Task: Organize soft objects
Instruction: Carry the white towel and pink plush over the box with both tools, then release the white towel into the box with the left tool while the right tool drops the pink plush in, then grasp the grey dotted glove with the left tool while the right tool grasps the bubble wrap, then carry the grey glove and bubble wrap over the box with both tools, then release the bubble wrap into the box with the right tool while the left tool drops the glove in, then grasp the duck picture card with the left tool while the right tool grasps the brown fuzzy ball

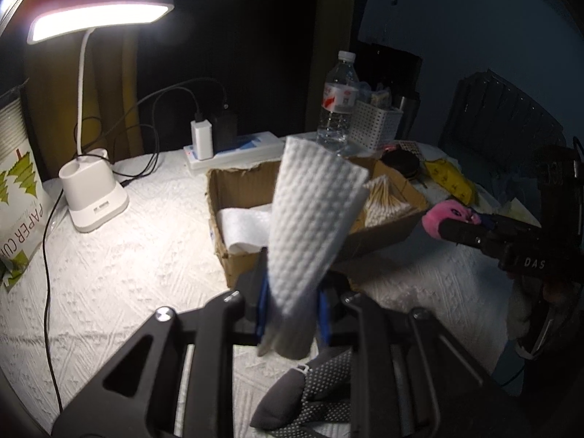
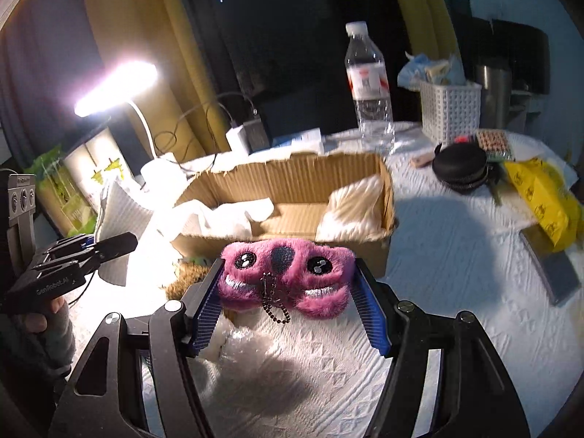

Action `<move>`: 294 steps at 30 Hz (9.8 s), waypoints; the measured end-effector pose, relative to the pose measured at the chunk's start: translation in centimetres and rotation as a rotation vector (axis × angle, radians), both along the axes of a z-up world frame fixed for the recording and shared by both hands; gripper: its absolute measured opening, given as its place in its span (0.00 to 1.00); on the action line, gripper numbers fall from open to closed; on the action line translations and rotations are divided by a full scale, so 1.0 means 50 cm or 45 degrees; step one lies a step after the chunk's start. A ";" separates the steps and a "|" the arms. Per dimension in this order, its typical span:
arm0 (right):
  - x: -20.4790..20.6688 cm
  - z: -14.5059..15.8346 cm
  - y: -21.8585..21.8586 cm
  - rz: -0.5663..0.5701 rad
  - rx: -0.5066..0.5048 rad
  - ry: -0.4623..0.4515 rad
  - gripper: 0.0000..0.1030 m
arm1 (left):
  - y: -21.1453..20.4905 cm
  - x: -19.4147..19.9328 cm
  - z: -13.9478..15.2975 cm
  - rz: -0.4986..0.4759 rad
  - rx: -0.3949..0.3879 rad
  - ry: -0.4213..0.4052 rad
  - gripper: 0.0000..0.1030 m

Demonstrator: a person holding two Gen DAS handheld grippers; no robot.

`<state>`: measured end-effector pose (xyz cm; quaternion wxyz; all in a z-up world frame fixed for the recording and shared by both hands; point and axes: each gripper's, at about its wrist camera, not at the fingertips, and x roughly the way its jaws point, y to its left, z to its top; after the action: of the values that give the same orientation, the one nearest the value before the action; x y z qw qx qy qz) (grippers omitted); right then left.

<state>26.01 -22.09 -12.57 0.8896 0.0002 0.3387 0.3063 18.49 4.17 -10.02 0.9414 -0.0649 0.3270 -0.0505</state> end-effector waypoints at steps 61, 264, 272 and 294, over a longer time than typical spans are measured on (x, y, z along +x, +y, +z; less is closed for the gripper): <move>0.137 0.008 0.074 0.045 -0.053 -0.032 0.71 | 0.025 0.124 0.009 0.089 -0.074 -0.045 0.86; 0.012 0.023 0.127 0.130 -0.046 -0.075 0.66 | 0.044 0.031 -0.004 0.112 -0.105 -0.069 0.75; -0.017 -0.024 0.157 0.142 -0.090 -0.012 0.66 | 0.079 -0.014 -0.045 0.139 -0.138 -0.036 0.75; -0.005 -0.148 0.244 0.235 -0.205 0.183 0.72 | 0.128 -0.030 -0.112 0.189 -0.166 0.052 0.75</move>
<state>25.75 -9.92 -19.99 0.8283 -0.0803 0.4236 0.3577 17.01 10.56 -15.62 0.9295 -0.1513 0.3364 -0.0004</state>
